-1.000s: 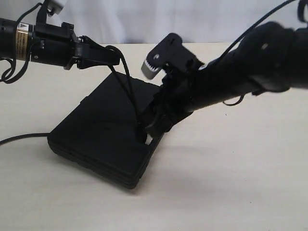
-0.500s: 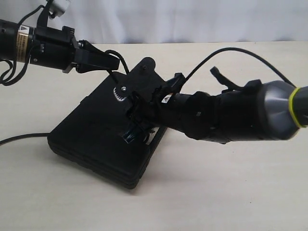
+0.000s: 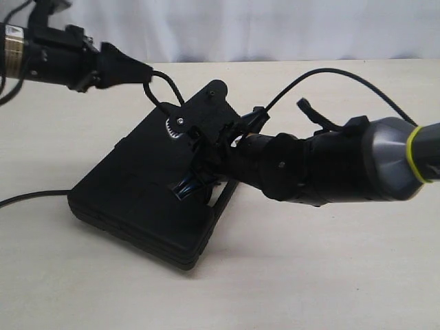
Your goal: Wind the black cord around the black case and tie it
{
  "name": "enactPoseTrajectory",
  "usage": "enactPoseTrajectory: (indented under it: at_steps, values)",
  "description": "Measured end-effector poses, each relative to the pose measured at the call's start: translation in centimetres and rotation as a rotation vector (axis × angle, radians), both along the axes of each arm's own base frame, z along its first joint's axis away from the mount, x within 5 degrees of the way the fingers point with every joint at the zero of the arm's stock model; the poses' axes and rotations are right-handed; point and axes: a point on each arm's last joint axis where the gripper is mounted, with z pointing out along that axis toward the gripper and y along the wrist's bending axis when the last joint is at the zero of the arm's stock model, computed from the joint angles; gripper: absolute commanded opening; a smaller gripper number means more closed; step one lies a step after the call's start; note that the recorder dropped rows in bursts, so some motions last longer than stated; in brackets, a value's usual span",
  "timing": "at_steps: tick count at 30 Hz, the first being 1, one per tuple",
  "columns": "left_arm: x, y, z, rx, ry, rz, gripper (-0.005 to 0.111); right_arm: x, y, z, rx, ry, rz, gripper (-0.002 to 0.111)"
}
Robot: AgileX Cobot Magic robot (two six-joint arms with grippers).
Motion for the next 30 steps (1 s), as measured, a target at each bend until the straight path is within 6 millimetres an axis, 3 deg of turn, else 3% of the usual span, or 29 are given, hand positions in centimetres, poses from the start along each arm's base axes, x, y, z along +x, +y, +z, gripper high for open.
enactPoseTrajectory:
  at_steps: [4, 6, 12, 14, 18, 23, 28, 30]
  values:
    - [-0.3, 4.5, 1.5, -0.084, 0.053, 0.191, 0.050, -0.1, 0.0, 0.2, 0.009, 0.008, 0.000, 0.004]
    - [-0.6, 5.7, 1.6, -0.115, 0.068, 0.211, 0.050, -0.1, 0.0, 0.2, 0.010, 0.008, -0.001, 0.004]
    - [-0.7, 6.4, 1.9, -0.075, 0.018, 0.208, 0.049, -0.1, 0.0, 0.2, 0.010, 0.010, 0.000, 0.004]
    - [-0.5, 6.7, 2.6, -0.011, -0.053, 0.213, 0.043, -0.1, 0.0, 0.2, 0.010, 0.011, 0.000, 0.004]
    - [-0.6, 6.2, 5.3, 0.230, -0.304, 0.168, 0.030, -0.1, 0.0, 0.2, 0.011, 0.011, 0.000, 0.004]
    - [-1.0, 5.5, 8.0, 0.648, -0.572, 0.195, 0.029, -0.1, 0.0, 0.2, 0.011, 0.011, 0.000, 0.004]
    - [-0.4, 7.7, 6.8, 1.185, -0.477, 0.531, 0.025, -0.1, 0.0, 0.2, 0.011, 0.011, 0.000, 0.004]
    - [-0.5, 8.6, 5.1, 1.403, -0.330, 0.502, 0.016, -0.1, 0.0, 0.2, 0.011, 0.011, 0.000, 0.004]
